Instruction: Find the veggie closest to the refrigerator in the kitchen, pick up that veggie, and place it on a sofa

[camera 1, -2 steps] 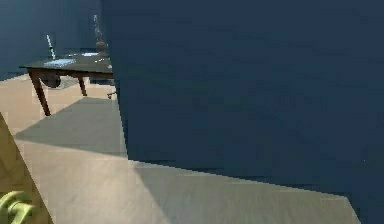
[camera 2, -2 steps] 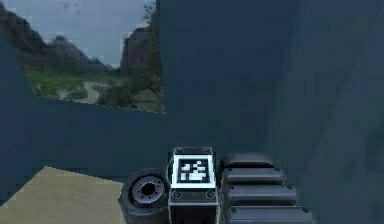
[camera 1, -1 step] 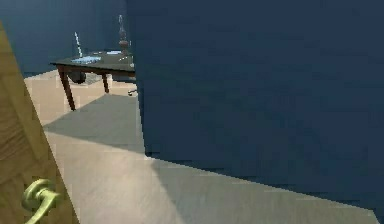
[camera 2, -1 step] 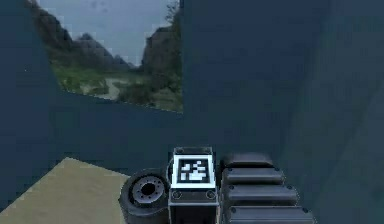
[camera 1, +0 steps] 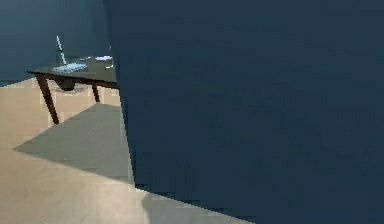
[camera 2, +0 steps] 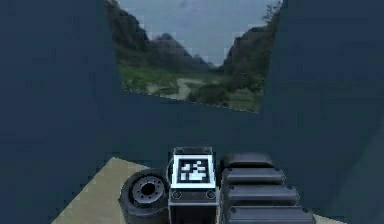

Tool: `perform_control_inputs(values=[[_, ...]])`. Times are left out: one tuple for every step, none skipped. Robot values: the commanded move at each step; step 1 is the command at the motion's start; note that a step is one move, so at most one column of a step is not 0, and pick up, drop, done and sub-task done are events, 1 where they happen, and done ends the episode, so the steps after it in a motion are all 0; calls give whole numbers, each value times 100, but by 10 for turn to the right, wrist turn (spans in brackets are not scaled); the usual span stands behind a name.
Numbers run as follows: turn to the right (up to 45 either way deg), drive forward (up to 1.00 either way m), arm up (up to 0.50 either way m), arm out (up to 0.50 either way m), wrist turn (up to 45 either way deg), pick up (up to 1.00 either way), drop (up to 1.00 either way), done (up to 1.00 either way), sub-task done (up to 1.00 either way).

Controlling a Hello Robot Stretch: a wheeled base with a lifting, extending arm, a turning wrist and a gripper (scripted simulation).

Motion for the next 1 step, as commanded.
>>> perform_control_inputs(values=[[-240, 0, 0, 0, 0, 0, 0, 0, 0]])
